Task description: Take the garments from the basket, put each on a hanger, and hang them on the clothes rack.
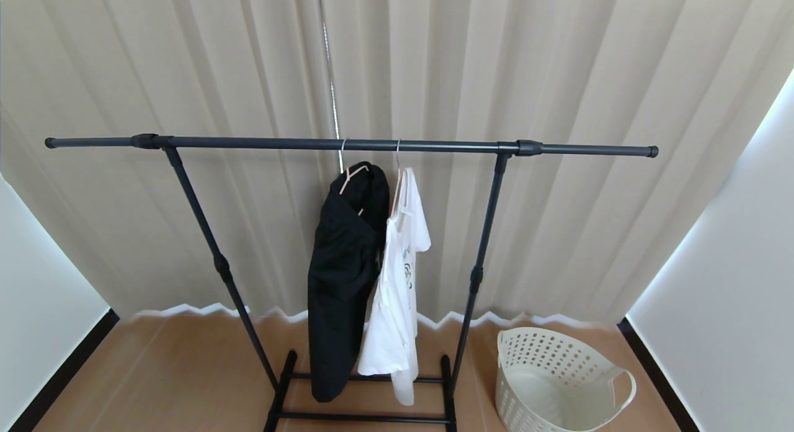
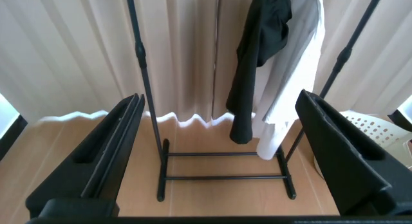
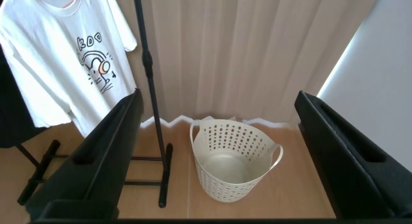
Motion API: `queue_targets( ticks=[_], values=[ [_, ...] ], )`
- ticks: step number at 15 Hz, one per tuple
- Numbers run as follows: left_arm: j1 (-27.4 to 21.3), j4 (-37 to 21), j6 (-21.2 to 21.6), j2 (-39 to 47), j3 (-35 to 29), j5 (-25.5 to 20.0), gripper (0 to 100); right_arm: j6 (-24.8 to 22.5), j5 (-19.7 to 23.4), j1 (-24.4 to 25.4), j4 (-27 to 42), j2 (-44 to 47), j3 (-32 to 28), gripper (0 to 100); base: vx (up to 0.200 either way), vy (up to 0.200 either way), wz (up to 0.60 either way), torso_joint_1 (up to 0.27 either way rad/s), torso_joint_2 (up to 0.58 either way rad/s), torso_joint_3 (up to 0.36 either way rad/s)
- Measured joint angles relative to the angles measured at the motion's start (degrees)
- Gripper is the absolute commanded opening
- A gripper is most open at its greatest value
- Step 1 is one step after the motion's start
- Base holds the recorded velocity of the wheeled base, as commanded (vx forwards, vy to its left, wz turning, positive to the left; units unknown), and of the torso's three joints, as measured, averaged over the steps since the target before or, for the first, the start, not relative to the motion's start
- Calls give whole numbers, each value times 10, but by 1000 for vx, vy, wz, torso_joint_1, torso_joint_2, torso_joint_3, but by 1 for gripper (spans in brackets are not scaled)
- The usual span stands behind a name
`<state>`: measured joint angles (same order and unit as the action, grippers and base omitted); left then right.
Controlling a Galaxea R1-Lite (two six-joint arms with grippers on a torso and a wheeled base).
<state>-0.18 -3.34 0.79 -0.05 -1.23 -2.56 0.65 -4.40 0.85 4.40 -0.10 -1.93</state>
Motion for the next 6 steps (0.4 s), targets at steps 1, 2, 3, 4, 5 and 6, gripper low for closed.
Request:
queue_targets(
  ticks=[1,2,3,4,5,6],
  values=[
    [0,0,0,0,0,0,100,0,0,0,0,0,0,100,0,0,0,0,0,0],
    [0,0,0,0,0,0,100,0,0,0,0,0,0,100,0,0,0,0,0,0],
    [0,0,0,0,0,0,100,-1,0,0,0,0,0,100,0,0,0,0,0,0],
    [0,0,0,0,0,0,100,-1,1,0,0,0,0,100,0,0,0,0,0,0],
    [0,0,0,0,0,0,100,-1,1,0,0,0,0,100,0,0,0,0,0,0],
    [0,0,0,0,0,0,100,0,1,0,0,0,0,100,0,0,0,0,0,0]
  ],
)
